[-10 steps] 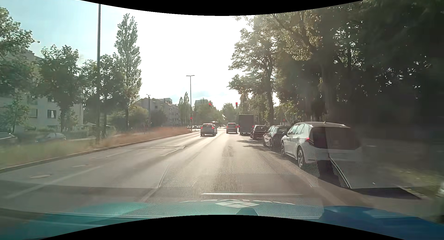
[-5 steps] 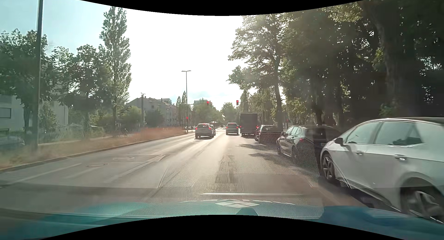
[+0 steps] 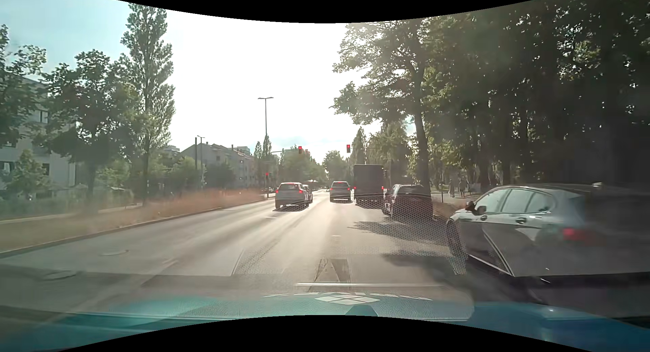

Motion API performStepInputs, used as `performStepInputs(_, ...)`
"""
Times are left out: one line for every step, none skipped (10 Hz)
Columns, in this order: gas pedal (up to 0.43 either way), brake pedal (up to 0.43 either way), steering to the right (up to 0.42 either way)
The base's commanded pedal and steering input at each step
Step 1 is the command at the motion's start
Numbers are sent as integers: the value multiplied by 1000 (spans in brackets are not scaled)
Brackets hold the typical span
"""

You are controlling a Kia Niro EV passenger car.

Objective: Follow the waypoints while adhering to traffic rules and regulations

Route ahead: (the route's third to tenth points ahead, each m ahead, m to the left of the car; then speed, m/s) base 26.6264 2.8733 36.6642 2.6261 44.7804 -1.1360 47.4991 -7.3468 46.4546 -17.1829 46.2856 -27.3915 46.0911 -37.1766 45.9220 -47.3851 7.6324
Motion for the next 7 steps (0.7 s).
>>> performStepInputs(0, 0, 1)
performStepInputs(0, 0, 2)
performStepInputs(0, 0, 3)
performStepInputs(0, 30, 3)
performStepInputs(0, 85, 3)
performStepInputs(0, 110, 4)
performStepInputs(0, 140, 7)
